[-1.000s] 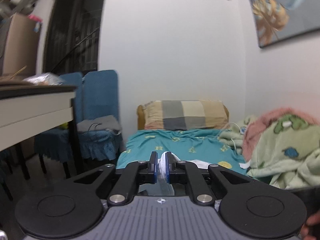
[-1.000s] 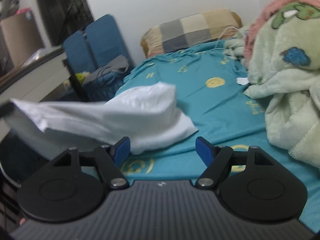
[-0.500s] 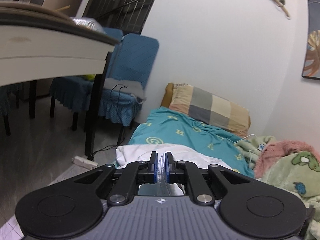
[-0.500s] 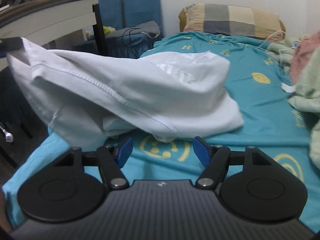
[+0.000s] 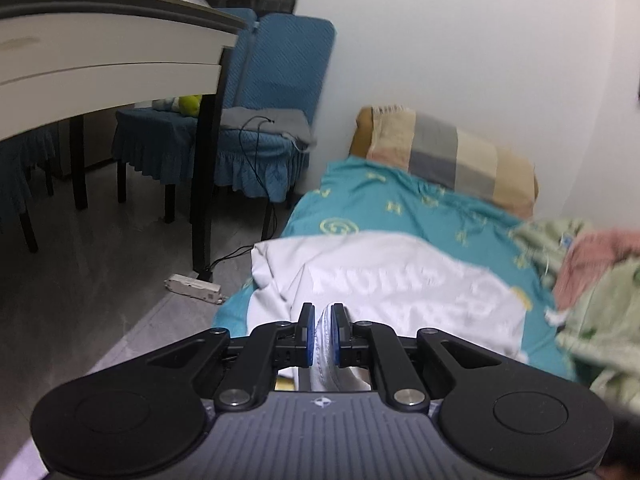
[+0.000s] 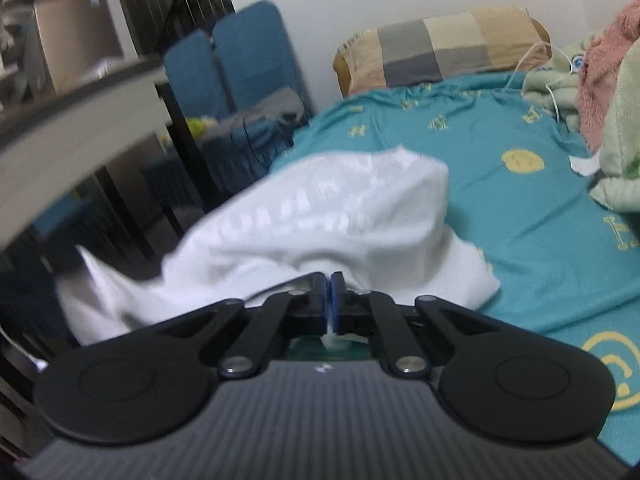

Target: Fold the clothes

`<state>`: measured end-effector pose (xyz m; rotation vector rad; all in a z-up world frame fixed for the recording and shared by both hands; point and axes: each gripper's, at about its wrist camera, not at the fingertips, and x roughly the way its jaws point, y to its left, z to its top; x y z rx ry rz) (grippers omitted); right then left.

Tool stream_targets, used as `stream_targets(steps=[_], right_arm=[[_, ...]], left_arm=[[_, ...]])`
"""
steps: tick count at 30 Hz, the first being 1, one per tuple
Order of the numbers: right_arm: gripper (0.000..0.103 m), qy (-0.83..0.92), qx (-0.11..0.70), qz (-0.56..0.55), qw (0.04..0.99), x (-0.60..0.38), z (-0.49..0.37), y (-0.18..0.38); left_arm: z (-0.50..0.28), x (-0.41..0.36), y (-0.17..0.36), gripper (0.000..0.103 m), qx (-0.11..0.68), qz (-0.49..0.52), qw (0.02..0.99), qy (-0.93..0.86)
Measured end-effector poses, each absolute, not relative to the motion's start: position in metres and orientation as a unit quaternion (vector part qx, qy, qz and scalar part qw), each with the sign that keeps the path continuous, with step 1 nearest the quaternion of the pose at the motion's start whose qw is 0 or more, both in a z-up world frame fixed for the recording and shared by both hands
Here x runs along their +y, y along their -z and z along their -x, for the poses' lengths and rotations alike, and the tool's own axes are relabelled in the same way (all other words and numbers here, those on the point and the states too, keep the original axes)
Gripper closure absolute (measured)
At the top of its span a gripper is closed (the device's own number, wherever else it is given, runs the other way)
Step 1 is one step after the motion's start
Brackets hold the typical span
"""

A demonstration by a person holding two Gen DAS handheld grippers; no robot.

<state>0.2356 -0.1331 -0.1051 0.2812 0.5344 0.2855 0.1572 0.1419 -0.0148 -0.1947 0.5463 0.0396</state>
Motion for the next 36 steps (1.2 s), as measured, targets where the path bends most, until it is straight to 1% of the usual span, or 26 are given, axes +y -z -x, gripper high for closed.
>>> stream_targets(steps=[2, 3, 5, 7, 9, 12, 14, 22, 26, 27, 29, 32, 36], right_arm=[[0.1, -0.149, 0.248, -0.155, 0.944, -0.138, -0.233, 0.093], [0.1, -0.155, 0.242, -0.163, 0.944, -0.141, -0.231, 0.087], [0.1, -0.16, 0.234, -0.17, 0.944, -0.145, -0.227, 0.078], [0.1, -0.16, 0.233, -0.17, 0.944, -0.148, -0.225, 0.075], [0.1, -0.157, 0.241, -0.179, 0.941, -0.152, -0.224, 0.076], [0.1, -0.151, 0.254, -0.202, 0.934, -0.16, -0.223, 0.081], [0.1, -0.145, 0.261, -0.209, 0.931, -0.163, -0.222, 0.083], [0.098, -0.136, 0.282, -0.234, 0.92, -0.171, -0.226, 0.095], [0.097, -0.141, 0.29, -0.234, 0.917, -0.169, -0.23, 0.101], [0.097, -0.144, 0.291, -0.232, 0.917, -0.168, -0.232, 0.102], [0.097, -0.148, 0.291, -0.228, 0.917, -0.165, -0.235, 0.103], [0.097, -0.152, 0.291, -0.224, 0.918, -0.161, -0.239, 0.105], [0.097, -0.152, 0.297, -0.218, 0.917, -0.158, -0.242, 0.11]], left_arm=[[-0.158, 0.138, 0.017, 0.092, 0.279, 0.078, 0.957, -0.019], [-0.158, 0.136, 0.019, 0.086, 0.284, 0.07, 0.956, -0.019], [-0.156, 0.131, 0.02, 0.078, 0.291, 0.051, 0.955, -0.017], [-0.146, 0.123, 0.017, 0.073, 0.288, 0.025, 0.957, -0.007], [-0.132, 0.109, 0.013, 0.06, 0.274, -0.015, 0.962, 0.009], [-0.115, 0.087, 0.009, 0.05, 0.254, -0.076, 0.964, 0.036], [-0.116, 0.069, 0.015, 0.046, 0.254, -0.119, 0.958, 0.062], [-0.162, 0.028, 0.065, 0.045, 0.277, -0.285, 0.912, 0.101], [-0.187, 0.011, 0.09, 0.05, 0.283, -0.36, 0.881, 0.118], [-0.193, 0.007, 0.096, 0.056, 0.285, -0.379, 0.872, 0.122], [-0.199, 0.007, 0.101, 0.061, 0.297, -0.387, 0.863, 0.131], [-0.198, 0.01, 0.102, 0.062, 0.306, -0.398, 0.852, 0.147], [-0.187, 0.018, 0.089, 0.061, 0.298, -0.392, 0.852, 0.177]])
